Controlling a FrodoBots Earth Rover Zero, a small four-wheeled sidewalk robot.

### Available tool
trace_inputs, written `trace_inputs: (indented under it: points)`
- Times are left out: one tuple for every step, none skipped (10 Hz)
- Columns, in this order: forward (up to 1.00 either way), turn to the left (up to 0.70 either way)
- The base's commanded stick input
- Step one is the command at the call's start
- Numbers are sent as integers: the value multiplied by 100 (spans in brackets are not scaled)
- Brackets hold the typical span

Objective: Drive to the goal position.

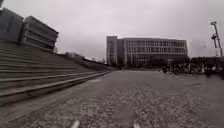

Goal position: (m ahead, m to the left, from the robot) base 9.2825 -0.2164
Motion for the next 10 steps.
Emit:
trace_inputs:
  points:
    - [70,0]
    - [70,0]
    - [70,0]
    - [70,0]
    - [70,0]
    - [70,0]
    - [70,0]
    - [70,0]
    - [70,0]
    - [70,0]
